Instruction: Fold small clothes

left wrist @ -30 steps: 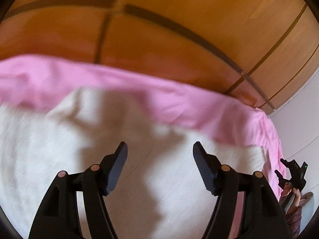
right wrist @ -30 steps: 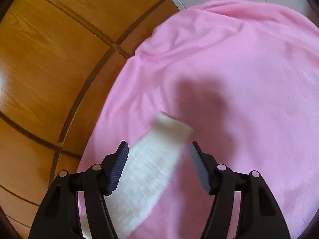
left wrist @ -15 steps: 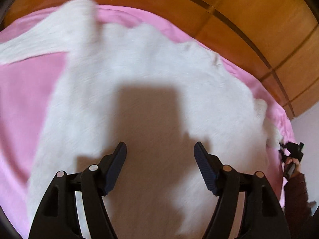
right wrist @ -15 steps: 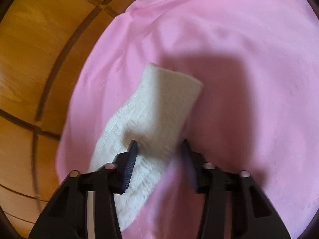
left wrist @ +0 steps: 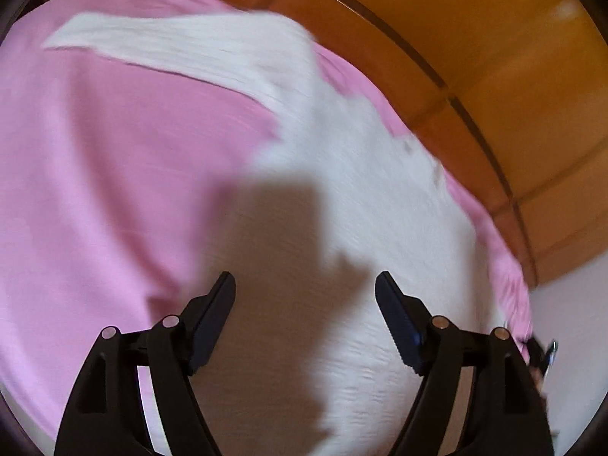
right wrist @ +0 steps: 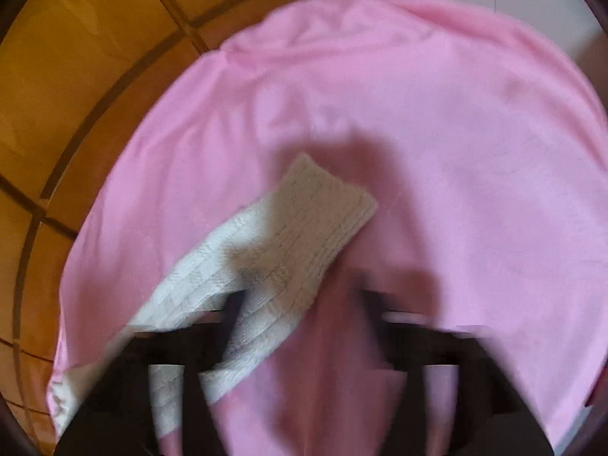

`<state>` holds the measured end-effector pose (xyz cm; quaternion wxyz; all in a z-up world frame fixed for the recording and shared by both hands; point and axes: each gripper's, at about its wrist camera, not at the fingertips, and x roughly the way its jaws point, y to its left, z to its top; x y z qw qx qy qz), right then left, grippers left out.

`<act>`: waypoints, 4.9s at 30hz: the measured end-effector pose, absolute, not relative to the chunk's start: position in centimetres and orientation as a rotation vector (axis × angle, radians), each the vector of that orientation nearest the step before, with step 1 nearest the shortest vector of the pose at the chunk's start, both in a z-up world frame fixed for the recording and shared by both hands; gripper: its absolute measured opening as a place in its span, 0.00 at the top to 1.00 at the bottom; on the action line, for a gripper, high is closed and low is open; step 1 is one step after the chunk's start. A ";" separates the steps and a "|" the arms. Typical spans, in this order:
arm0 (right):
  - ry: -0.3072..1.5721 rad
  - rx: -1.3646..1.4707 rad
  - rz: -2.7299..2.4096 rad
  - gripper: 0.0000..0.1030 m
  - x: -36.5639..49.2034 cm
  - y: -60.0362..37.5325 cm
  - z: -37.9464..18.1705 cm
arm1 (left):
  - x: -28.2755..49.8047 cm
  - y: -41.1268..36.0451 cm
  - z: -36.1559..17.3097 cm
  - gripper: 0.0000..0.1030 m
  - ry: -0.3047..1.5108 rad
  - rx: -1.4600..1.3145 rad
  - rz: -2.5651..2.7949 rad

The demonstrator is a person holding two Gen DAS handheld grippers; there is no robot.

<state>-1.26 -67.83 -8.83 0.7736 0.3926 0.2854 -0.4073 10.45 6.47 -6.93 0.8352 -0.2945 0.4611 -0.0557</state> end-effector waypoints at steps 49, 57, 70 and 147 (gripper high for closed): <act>0.836 0.192 -0.029 0.03 13.2 -24.4 -12.5 | 14.9 40.8 -5.5 0.89 0.891 -0.550 0.604; 0.831 0.195 -0.027 0.03 12.9 -24.4 -12.5 | 11.6 32.0 -2.6 0.61 0.810 -0.517 0.384; 0.821 0.275 0.009 0.03 10.1 -26.3 -10.6 | 4.3 10.0 -7.9 0.47 1.057 -0.469 -0.360; 0.702 0.389 0.275 0.56 20.6 -27.5 1.3 | 13.6 -2.3 -6.1 0.27 1.060 -0.427 -0.483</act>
